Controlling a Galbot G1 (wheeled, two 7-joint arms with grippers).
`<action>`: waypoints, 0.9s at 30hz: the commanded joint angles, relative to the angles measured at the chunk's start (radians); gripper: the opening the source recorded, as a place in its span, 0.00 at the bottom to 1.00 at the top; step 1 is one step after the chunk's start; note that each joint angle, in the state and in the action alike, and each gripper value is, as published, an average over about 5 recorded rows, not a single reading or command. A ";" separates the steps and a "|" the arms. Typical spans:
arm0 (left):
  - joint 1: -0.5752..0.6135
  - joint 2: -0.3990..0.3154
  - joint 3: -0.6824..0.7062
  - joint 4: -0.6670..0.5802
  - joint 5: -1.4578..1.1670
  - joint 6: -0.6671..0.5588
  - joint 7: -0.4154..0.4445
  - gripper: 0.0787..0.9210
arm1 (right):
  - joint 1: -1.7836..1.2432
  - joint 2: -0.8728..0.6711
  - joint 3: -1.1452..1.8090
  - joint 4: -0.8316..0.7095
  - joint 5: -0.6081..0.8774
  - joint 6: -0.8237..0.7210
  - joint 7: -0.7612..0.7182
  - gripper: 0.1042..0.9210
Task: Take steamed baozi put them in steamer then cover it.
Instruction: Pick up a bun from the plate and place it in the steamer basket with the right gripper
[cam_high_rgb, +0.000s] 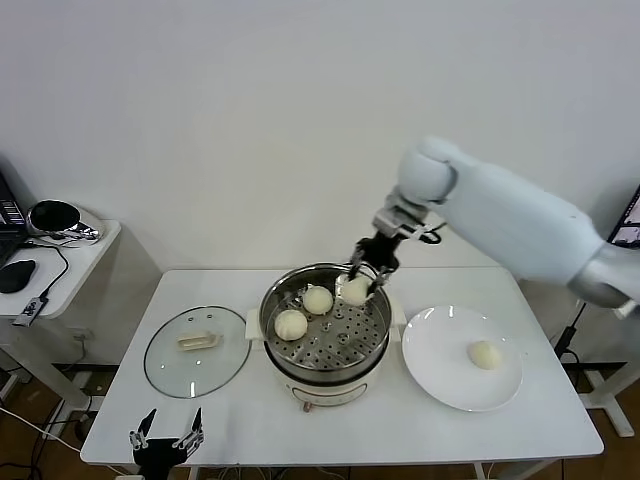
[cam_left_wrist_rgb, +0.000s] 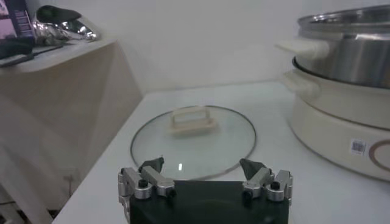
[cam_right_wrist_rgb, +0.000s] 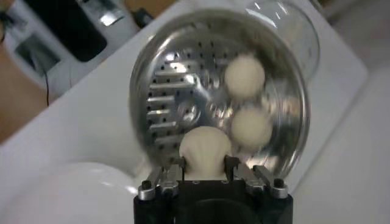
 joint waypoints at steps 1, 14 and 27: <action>0.006 -0.012 0.001 -0.011 0.008 -0.008 -0.004 0.88 | 0.023 0.128 -0.073 0.036 -0.111 0.271 0.027 0.39; 0.013 -0.019 0.010 -0.012 0.023 -0.016 -0.009 0.88 | -0.081 0.104 -0.047 0.192 -0.432 0.417 0.107 0.40; 0.014 -0.019 0.014 -0.004 0.024 -0.018 -0.009 0.88 | -0.114 0.060 -0.089 0.286 -0.390 0.379 0.108 0.40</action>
